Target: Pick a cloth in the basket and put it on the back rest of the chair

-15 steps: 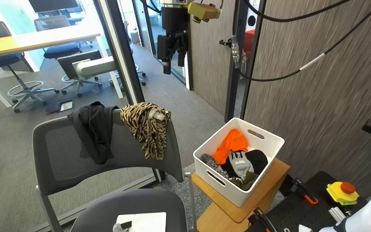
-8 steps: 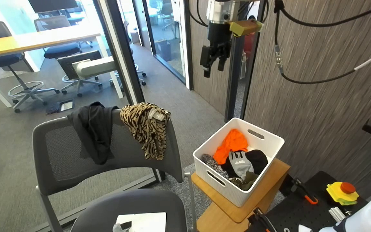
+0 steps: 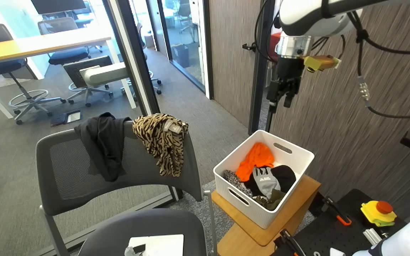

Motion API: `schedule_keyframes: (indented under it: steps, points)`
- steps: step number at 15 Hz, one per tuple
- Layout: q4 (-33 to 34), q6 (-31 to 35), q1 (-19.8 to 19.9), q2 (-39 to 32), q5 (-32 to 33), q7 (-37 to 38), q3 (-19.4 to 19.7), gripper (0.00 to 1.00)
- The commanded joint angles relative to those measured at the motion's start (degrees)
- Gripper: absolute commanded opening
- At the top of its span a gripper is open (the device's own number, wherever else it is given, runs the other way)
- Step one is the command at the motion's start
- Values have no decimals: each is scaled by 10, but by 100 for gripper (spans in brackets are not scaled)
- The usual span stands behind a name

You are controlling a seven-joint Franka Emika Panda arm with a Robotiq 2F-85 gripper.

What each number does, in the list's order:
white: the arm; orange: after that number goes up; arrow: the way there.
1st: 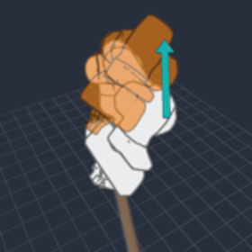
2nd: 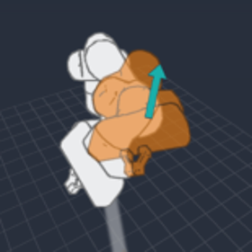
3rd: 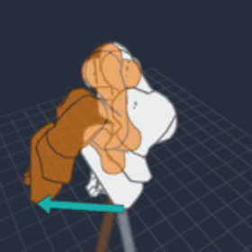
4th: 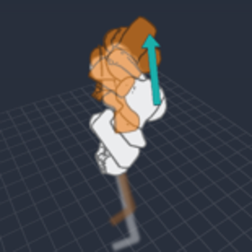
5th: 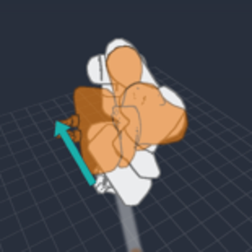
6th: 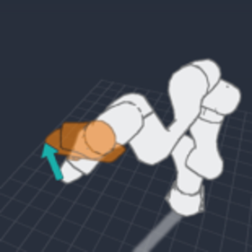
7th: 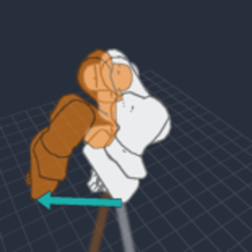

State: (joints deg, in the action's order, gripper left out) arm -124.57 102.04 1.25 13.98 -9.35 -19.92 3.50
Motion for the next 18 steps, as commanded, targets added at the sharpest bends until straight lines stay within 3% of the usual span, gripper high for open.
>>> schedule_keyframes:
  steps: [1, 8, 18]
  points:
    - [-145, 41, 12, 130, -12, -4, 25, 100]
    - [-268, 68, 30, 247, 4, -14, 73, 100]
    - [-264, 56, 23, 242, 5, -17, 80, 100]
